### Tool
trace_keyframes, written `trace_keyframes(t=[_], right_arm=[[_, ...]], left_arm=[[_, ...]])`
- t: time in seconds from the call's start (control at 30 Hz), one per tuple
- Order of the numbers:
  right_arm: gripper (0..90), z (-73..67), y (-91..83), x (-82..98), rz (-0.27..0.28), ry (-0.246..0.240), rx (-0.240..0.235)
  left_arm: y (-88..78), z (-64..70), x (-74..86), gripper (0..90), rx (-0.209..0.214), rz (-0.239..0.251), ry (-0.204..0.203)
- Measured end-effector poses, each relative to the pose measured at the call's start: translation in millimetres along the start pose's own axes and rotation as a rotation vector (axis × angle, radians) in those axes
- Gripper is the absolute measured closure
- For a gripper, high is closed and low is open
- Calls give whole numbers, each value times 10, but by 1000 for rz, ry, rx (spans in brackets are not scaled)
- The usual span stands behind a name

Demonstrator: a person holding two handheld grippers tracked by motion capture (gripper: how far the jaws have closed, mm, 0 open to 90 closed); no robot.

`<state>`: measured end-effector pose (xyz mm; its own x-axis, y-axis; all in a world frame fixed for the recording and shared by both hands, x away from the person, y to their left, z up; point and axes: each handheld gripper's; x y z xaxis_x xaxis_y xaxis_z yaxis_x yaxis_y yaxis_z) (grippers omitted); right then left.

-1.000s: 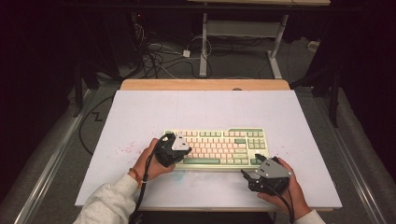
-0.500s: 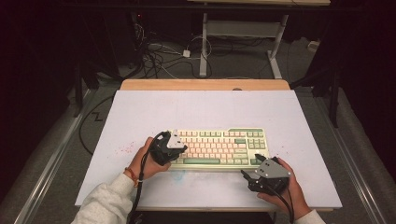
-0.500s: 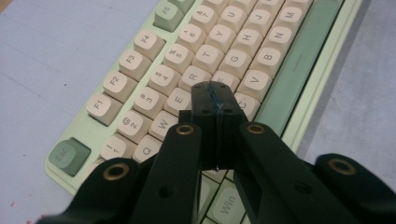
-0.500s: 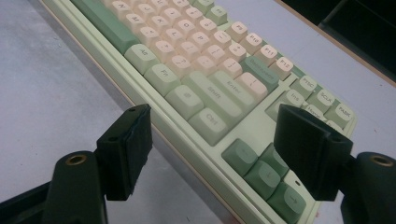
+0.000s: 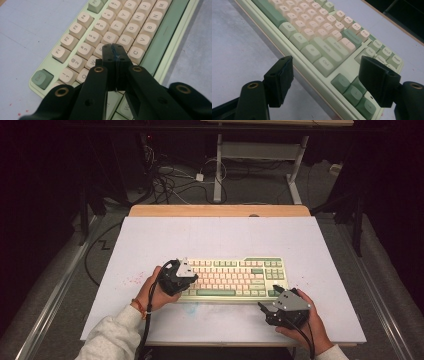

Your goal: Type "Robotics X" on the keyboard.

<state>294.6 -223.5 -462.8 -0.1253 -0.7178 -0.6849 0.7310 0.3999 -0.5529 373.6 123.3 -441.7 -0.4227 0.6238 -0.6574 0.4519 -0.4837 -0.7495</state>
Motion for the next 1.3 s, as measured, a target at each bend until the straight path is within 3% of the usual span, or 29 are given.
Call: trace_keyframes(t=[0.93,1.23,1.3], right_arm=[[282,-20,20,-7,-9,-7,-9],[282,-19,17,-6,-9,-8,-11],[282,-19,17,-5,-11,-8,-11]], left_arm=[[150,-28,-41,875,0,-22,-8],[132,-46,-32,868,-1,-19,-13],[147,-43,-28,869,5,-38,-9]])
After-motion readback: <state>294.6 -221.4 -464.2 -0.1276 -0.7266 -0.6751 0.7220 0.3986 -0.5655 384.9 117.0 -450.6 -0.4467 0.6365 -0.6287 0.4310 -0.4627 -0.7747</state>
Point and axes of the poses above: each handheld gripper's, and its own axes: y roughly forward along the jaws, x roughly out of its underside, z roughly to its right, and after that the axes turned 9 degrees about -y, right-handed
